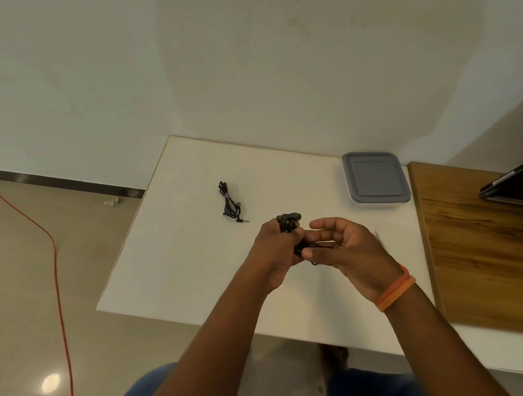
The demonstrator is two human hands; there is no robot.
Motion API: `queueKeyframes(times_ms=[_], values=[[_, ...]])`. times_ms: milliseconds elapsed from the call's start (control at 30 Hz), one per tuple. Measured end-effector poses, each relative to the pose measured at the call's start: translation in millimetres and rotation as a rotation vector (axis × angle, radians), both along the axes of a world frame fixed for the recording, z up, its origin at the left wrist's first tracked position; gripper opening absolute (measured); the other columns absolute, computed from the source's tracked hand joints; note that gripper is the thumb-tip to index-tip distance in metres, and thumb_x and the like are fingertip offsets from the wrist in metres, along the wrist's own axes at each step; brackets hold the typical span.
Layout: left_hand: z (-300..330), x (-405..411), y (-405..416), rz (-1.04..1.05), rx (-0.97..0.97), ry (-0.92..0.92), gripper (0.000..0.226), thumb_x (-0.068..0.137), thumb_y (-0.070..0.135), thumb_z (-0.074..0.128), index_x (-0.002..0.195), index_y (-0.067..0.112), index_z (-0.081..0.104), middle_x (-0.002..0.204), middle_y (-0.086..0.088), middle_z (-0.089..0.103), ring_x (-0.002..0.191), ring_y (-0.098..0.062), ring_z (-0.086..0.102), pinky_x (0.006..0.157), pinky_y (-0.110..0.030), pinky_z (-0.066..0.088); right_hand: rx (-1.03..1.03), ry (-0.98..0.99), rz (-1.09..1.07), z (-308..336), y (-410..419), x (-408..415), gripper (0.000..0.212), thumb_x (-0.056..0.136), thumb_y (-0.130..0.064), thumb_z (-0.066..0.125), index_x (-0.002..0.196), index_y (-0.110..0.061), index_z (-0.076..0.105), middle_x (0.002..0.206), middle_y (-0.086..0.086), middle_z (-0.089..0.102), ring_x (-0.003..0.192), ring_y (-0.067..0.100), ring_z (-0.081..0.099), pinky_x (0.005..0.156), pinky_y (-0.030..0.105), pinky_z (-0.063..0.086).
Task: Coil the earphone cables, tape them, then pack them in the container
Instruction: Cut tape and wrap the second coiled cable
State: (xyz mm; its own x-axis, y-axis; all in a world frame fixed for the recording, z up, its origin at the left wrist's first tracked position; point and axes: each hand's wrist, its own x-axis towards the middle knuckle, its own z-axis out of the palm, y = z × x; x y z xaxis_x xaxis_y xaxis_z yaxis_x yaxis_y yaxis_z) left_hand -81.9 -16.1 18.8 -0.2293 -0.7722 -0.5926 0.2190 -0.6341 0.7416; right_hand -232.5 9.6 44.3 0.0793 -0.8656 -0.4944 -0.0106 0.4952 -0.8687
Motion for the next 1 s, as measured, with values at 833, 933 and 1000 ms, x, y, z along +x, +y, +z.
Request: queueKeyframes(times_ms=[833,933,1000], values=[[7.9,4.1,-2.2,-0.042,-0.059,0.343,0.023,0.097,-0.006,0.049,0.119,0.000,0.047,0.125,-0.030,0.057,0.110,-0.034,0.064,0.092,-0.040,0.057,-0.316,0.228,-0.379,-11.0,3.4,25.9,0.018,0.078,-0.002,0.075,0.091,-0.012,0.068,0.086,0.002,0.074,0.080,0.016,0.071,0.068,0.028,0.059],[7.4,3.4,-2.8,0.014,-0.030,0.352,0.014,0.100,0.001,0.048,0.113,-0.002,0.049,0.120,-0.030,0.057,0.116,-0.039,0.062,0.090,-0.041,0.058,-0.400,0.331,-0.352,-10.4,4.9,29.6,0.017,0.078,-0.007,0.076,0.087,-0.020,0.069,0.083,-0.006,0.073,0.079,0.008,0.069,0.069,0.020,0.057],[8.4,4.1,-3.1,0.034,-0.004,0.374,0.019,0.101,0.005,0.047,0.115,-0.007,0.052,0.119,-0.030,0.060,0.114,-0.038,0.064,0.089,-0.040,0.058,-0.446,0.386,-0.325,-9.1,5.1,30.8,0.018,0.078,-0.008,0.076,0.086,-0.023,0.069,0.083,-0.009,0.072,0.079,0.006,0.068,0.071,0.017,0.056]])
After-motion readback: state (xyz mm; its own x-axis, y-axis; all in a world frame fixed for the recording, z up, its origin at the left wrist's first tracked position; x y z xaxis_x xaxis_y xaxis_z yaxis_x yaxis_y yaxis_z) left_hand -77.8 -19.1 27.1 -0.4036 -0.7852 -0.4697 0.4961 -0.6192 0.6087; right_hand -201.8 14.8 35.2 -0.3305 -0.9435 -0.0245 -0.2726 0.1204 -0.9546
